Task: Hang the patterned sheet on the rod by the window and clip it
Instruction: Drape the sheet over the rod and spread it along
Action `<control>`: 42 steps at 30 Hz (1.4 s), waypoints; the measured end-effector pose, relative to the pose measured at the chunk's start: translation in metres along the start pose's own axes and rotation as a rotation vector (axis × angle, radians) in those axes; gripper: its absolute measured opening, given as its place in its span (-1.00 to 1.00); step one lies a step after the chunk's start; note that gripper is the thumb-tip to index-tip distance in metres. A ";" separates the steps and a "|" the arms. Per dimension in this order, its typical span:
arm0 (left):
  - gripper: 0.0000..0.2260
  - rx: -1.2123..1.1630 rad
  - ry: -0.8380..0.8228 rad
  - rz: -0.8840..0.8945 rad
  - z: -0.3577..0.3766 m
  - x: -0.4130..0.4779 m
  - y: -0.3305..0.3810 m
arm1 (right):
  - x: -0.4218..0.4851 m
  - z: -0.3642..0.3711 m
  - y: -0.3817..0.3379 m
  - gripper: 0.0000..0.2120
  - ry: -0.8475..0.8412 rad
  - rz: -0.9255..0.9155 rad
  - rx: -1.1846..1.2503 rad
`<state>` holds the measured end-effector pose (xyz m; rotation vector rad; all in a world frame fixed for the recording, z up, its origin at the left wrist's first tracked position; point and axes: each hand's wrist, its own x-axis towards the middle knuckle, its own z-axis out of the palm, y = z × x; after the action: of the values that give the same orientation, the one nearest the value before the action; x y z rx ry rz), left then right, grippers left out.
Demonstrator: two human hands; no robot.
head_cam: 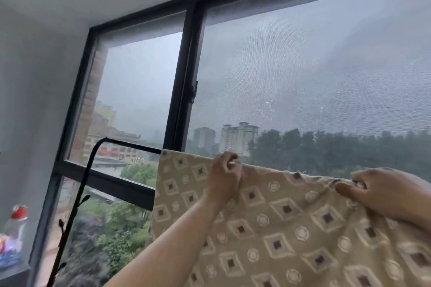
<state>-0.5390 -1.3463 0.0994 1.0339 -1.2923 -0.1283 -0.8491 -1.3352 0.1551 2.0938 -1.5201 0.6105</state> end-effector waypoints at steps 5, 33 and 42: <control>-0.57 0.028 0.125 -0.491 -0.108 0.042 -0.155 | 0.005 0.001 -0.024 0.00 -0.013 0.152 -0.060; -0.80 -0.316 -1.037 0.187 -0.138 0.114 -0.034 | 0.044 0.068 -0.362 -0.76 0.175 0.441 0.611; -0.77 0.248 -0.691 0.652 -0.097 0.136 -0.078 | 0.069 -0.013 -0.255 -0.66 0.211 0.650 1.468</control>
<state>-0.3780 -1.4191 0.1523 0.7369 -2.2636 0.1972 -0.5863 -1.3100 0.1767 2.0658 -1.7965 2.7147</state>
